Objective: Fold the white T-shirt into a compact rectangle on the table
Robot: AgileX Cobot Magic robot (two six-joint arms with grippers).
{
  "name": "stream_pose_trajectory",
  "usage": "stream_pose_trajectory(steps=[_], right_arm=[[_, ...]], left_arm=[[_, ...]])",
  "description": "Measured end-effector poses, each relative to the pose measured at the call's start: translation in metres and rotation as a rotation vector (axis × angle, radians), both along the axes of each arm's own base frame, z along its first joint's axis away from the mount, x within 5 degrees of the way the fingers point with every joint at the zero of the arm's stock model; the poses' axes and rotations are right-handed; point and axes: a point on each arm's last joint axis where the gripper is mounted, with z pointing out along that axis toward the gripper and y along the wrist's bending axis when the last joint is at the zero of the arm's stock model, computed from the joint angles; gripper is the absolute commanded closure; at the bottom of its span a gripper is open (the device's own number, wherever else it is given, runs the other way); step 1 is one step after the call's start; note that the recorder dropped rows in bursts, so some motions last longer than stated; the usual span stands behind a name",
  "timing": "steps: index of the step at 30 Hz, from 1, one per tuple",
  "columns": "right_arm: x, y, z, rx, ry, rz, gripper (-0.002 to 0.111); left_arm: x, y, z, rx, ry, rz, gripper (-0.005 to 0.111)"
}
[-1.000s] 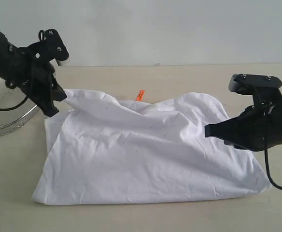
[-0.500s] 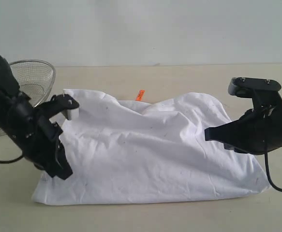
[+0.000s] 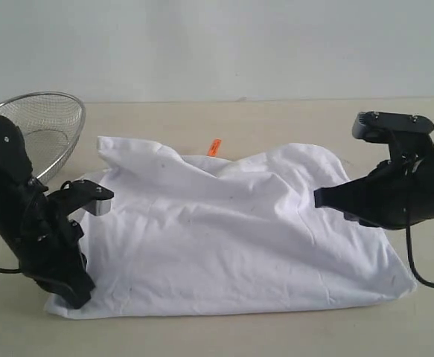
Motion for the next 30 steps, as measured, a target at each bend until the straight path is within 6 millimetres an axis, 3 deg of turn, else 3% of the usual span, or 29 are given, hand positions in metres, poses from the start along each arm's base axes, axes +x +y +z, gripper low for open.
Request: stream_pose_trajectory(steps=[11, 16, 20, 24, 30], right_arm=[[0.088, 0.02, 0.031, 0.03, -0.024, 0.078, 0.109], [0.12, 0.028, 0.016, 0.023, 0.041, 0.125, 0.109], [0.136, 0.033, 0.002, 0.033, 0.076, 0.154, 0.109], [0.146, 0.038, -0.012, 0.055, 0.095, 0.178, 0.109], [0.153, 0.041, -0.017, 0.074, 0.086, 0.184, 0.109]], left_arm=[[-0.005, -0.001, 0.011, -0.023, 0.01, -0.005, 0.102], [0.016, -0.008, 0.039, -0.085, -0.16, 0.054, 0.102], [0.031, -0.01, 0.049, -0.1, -0.26, 0.08, 0.102], [0.039, -0.011, 0.041, -0.091, -0.293, 0.098, 0.102], [0.045, -0.01, 0.012, -0.061, -0.254, 0.111, 0.102]])
